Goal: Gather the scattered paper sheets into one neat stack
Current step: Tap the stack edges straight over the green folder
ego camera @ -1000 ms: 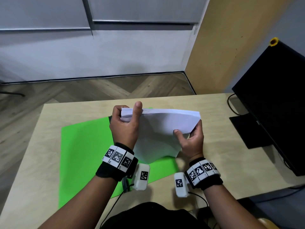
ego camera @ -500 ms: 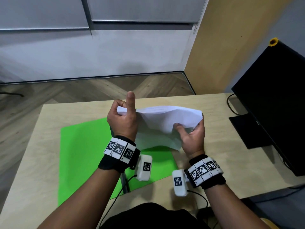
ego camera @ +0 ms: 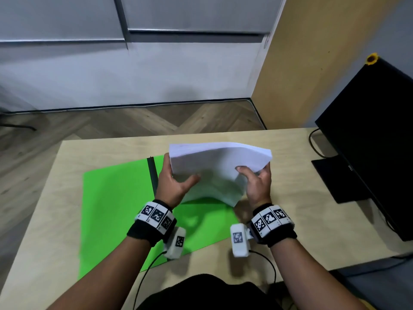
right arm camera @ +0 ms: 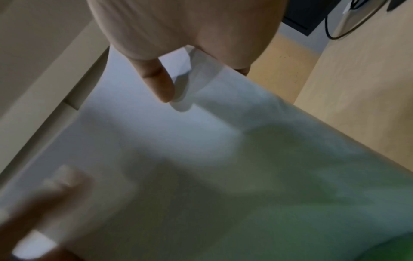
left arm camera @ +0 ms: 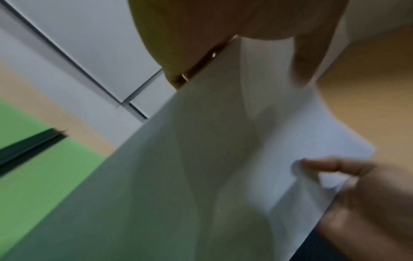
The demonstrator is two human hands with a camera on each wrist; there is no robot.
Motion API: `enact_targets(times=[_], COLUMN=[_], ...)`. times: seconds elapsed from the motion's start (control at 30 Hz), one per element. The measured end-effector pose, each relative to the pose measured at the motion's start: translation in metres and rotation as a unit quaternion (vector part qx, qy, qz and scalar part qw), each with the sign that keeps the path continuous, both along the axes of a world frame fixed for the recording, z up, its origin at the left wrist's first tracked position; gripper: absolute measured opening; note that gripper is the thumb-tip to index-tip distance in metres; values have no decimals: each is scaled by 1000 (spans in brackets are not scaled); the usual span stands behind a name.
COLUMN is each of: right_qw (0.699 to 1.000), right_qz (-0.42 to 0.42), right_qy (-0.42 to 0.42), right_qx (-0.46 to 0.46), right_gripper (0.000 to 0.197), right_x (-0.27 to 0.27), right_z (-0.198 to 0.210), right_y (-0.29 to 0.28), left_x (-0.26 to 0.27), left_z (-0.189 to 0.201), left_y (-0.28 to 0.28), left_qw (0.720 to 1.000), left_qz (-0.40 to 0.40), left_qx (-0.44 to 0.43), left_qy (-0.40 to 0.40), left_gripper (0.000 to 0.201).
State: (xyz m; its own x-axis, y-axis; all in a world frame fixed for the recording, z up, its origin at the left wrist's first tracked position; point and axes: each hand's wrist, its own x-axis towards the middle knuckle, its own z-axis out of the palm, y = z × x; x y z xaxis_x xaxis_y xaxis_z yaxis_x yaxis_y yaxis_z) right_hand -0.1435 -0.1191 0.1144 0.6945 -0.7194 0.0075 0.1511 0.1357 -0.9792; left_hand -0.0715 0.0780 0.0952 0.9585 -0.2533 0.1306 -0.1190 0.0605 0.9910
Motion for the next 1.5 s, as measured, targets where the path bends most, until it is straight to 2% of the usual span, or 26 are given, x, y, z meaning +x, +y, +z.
enact_targets(times=[0.07, 0.17, 0.27, 0.4, 0.6, 0.7, 0.8, 0.87, 0.9, 1.0, 1.07, 1.17, 1.3, 1.37, 1.5], right_qw=[1000, 995, 988, 991, 983, 982, 983, 977, 972, 958, 952, 961, 968, 968, 970], right_qz=[-8, -7, -3, -11, 0, -10, -9, -3, 6, 37, 49, 52, 73, 89, 96], right_qy=[25, 95, 143, 125, 180, 182, 180, 213, 234, 282, 300, 272, 242, 233, 224], right_qx=[2, 27, 56, 44, 43, 43, 29, 9, -2, -22, -31, 7, 1, -4, 4], right_gripper=[47, 26, 33, 35, 37, 38, 42, 38, 35, 32, 34, 21, 15, 13, 21], right_x=[0, 0, 1, -1, -13, -10, -8, -11, -12, -9, -5, 1, 9, 12, 18], right_z=[0, -4, -5, 3, -7, -6, -7, -12, -15, -28, -36, -41, -32, -26, -27], right_y=[1, 3, 5, 2, 11, 8, 6, 6, 6, 1, -6, -11, -17, -19, -28], left_x=[3, 7, 11, 14, 8, 13, 16, 12, 11, 12, 17, 19, 18, 16, 13], left_z=[-9, -8, -5, 4, -18, -17, -14, -18, -21, -29, -34, -31, -27, -25, -23], left_y=[2, -2, -7, -7, -1, -2, 2, 5, 5, 4, 5, 12, 19, 18, 15], left_qw=[998, 991, 990, 987, 979, 980, 982, 979, 976, 972, 972, 971, 973, 973, 977], left_qz=[-12, -3, -3, 11, -14, -21, -31, -38, -45, -56, -84, -132, -167, -176, -153], left_qx=[17, 29, 49, 25, 88, 89, 88, 114, 124, 151, 158, 152, 109, 104, 76], left_qy=[57, 130, 131, 159, 184, 177, 166, 167, 172, 169, 151, 126, 118, 109, 128], left_gripper=[61, 48, 33, 26, 31, 36, 30, 29, 32, 60, 63, 35, 35, 26, 16])
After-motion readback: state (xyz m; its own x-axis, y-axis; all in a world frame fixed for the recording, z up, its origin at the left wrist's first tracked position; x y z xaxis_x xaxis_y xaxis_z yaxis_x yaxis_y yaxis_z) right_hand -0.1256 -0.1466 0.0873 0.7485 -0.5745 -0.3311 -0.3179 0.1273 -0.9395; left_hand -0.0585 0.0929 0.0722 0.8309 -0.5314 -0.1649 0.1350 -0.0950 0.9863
